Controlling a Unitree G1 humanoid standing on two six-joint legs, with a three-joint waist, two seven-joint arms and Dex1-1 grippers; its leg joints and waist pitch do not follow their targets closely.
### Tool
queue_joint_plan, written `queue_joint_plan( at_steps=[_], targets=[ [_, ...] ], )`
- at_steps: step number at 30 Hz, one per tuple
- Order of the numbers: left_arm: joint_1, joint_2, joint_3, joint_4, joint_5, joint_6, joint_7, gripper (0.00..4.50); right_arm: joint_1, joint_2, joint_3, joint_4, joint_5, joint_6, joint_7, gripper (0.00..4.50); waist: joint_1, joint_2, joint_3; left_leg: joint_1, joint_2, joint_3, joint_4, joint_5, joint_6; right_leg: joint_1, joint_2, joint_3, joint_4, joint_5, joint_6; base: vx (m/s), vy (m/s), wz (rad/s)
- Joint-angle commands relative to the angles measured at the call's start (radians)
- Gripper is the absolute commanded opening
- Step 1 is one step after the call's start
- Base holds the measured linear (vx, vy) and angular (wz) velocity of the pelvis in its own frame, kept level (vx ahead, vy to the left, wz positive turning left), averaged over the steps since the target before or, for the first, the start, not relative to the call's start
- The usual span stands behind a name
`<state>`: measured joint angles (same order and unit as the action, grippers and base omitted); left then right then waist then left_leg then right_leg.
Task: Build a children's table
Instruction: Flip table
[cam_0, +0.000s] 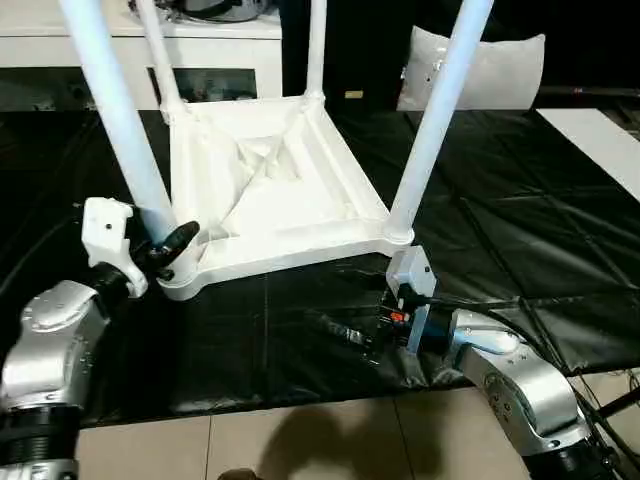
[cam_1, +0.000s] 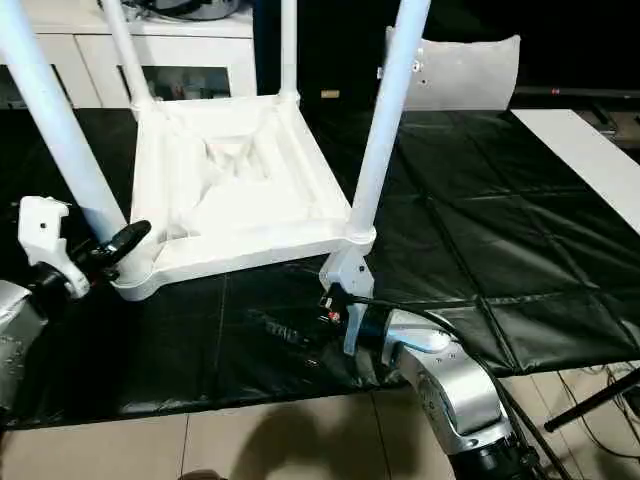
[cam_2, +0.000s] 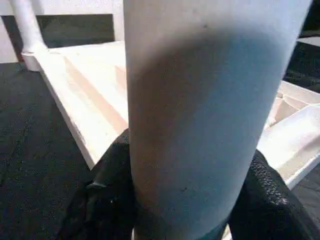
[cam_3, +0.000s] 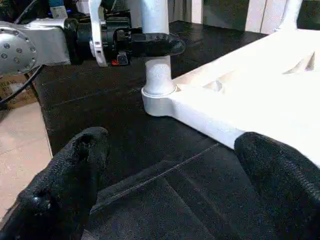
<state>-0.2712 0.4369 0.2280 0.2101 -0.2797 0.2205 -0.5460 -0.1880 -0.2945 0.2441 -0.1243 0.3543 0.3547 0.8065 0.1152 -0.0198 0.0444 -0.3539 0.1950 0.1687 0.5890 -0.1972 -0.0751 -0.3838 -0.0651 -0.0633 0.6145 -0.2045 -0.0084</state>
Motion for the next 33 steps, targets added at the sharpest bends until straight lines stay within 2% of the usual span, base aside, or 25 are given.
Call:
queue_joint_plan(
  at_steps=[1, 3, 12, 14, 17, 19, 20, 22, 24, 28, 30, 31, 33],
  targets=[
    [0.006, -0.013, -0.002, -0.017, -0.005, 0.015, 0.017, 1.96, 0.0, -0.001, -0.01, -0.004, -0.001, -0.008, -0.006, 4.5, -0.001, 0.009, -0.049, 0.007, 0.038, -0.013, -0.08, -0.215, -0.019, 0.035, -0.076, 0.053, -0.072, -0.193, -0.149, 0.0, 0.0, 0.0],
    [0.007, -0.017, 0.002, -0.02, -0.006, 0.016, 0.027, 1.96, -0.003, 0.001, -0.008, -0.002, -0.002, -0.008, -0.007, 4.5, -0.001, 0.006, -0.05, 0.008, 0.038, -0.013, -0.08, -0.218, -0.02, 0.035, -0.077, 0.053, -0.072, -0.204, -0.143, 0.0, 0.0, 0.0],
    [0.025, -0.038, 0.025, -0.049, -0.021, 0.052, 0.079, 1.96, -0.001, 0.008, -0.007, -0.001, -0.008, -0.01, -0.016, 4.5, -0.003, 0.005, -0.05, 0.006, 0.037, -0.013, -0.079, -0.203, -0.016, 0.034, -0.075, 0.053, -0.072, -0.193, -0.142, 0.0, 0.0, 0.0],
    [0.039, -0.076, 0.039, -0.088, -0.051, 0.079, 0.116, 1.96, -0.002, 0.017, -0.012, 0.004, -0.011, -0.003, -0.035, 4.5, -0.005, 0.003, -0.05, 0.004, 0.04, -0.013, -0.08, -0.202, -0.018, 0.036, -0.075, 0.052, -0.069, -0.18, -0.15, 0.0, 0.0, 0.0],
    [0.08, -0.174, 0.057, -0.177, -0.141, 0.134, 0.17, 1.96, -0.018, 0.045, -0.041, 0.032, -0.016, 0.014, -0.096, 4.5, -0.006, 0.001, -0.05, 0.002, 0.038, -0.011, -0.077, -0.191, -0.013, 0.035, -0.076, 0.053, -0.071, -0.179, -0.158, 0.0, 0.0, 0.0],
    [0.092, -0.195, 0.057, -0.197, -0.158, 0.146, 0.18, 1.96, -0.024, 0.055, -0.053, 0.039, -0.009, 0.025, -0.114, 4.5, -0.007, -0.004, -0.05, 0.001, 0.036, -0.009, -0.076, -0.174, -0.006, 0.036, -0.072, 0.053, -0.072, -0.169, -0.155, 0.0, 0.0, 0.0],
    [0.092, -0.195, 0.057, -0.197, -0.158, 0.146, 0.18, 1.96, -0.024, 0.055, -0.053, 0.039, -0.009, 0.025, -0.114, 4.5, -0.006, -0.003, -0.051, 0.001, 0.036, -0.009, -0.075, -0.167, -0.005, 0.037, -0.072, 0.053, -0.069, -0.161, -0.155, 0.0, 0.0, 0.0],
    [0.121, -0.244, 0.058, -0.231, -0.198, 0.17, 0.205, 1.96, -0.037, 0.067, -0.069, 0.047, 0.012, 0.055, -0.128, 4.5, -0.009, -0.006, -0.049, -0.002, 0.037, -0.009, -0.075, -0.155, 0.002, 0.04, -0.073, 0.053, -0.069, -0.158, -0.154, 0.0, 0.0, 0.0],
    [0.147, -0.286, 0.065, -0.252, -0.224, 0.19, 0.232, 1.96, -0.044, 0.072, -0.071, 0.05, 0.024, 0.085, -0.137, 4.5, -0.01, -0.005, -0.047, 0.0, 0.034, -0.006, -0.074, -0.164, 0.005, 0.035, -0.07, 0.053, -0.074, -0.178, -0.153, 0.0, 0.0, 0.0],
    [0.185, -0.363, 0.083, -0.3, -0.273, 0.26, 0.271, 1.96, -0.069, 0.112, -0.106, 0.101, 0.042, 0.158, -0.216, 4.5, -0.01, -0.012, -0.044, 0.0, 0.035, -0.007, -0.076, -0.185, -0.001, 0.034, -0.073, 0.054, -0.08, -0.251, -0.137, 0.0, 0.0, 0.0],
    [0.189, -0.368, 0.081, -0.307, -0.274, 0.268, 0.274, 1.96, -0.075, 0.123, -0.118, 0.111, 0.047, 0.166, -0.232, 4.5, -0.009, -0.01, -0.042, 0.002, 0.033, -0.007, -0.077, -0.206, -0.006, 0.03, -0.072, 0.053, -0.088, -0.301, -0.118, 0.0, 0.0, 0.0],
    [0.194, -0.382, 0.084, -0.317, -0.291, 0.285, 0.281, 1.96, -0.089, 0.141, -0.136, 0.128, 0.05, 0.181, -0.26, 4.5, -0.01, -0.017, -0.043, 0.001, 0.034, -0.007, -0.078, -0.203, -0.009, 0.03, -0.069, 0.054, -0.086, -0.297, -0.108, 0.0, 0.0, 0.0],
    [0.202, -0.387, 0.077, -0.331, -0.299, 0.301, 0.279, 1.96, -0.105, 0.164, -0.156, 0.147, 0.062, 0.191, -0.283, 4.5, -0.011, -0.016, -0.041, 0.001, 0.033, -0.008, -0.08, -0.21, -0.013, 0.029, -0.069, 0.053, -0.088, -0.305, -0.104, 0.0, 0.0, 0.0]
  ],
)
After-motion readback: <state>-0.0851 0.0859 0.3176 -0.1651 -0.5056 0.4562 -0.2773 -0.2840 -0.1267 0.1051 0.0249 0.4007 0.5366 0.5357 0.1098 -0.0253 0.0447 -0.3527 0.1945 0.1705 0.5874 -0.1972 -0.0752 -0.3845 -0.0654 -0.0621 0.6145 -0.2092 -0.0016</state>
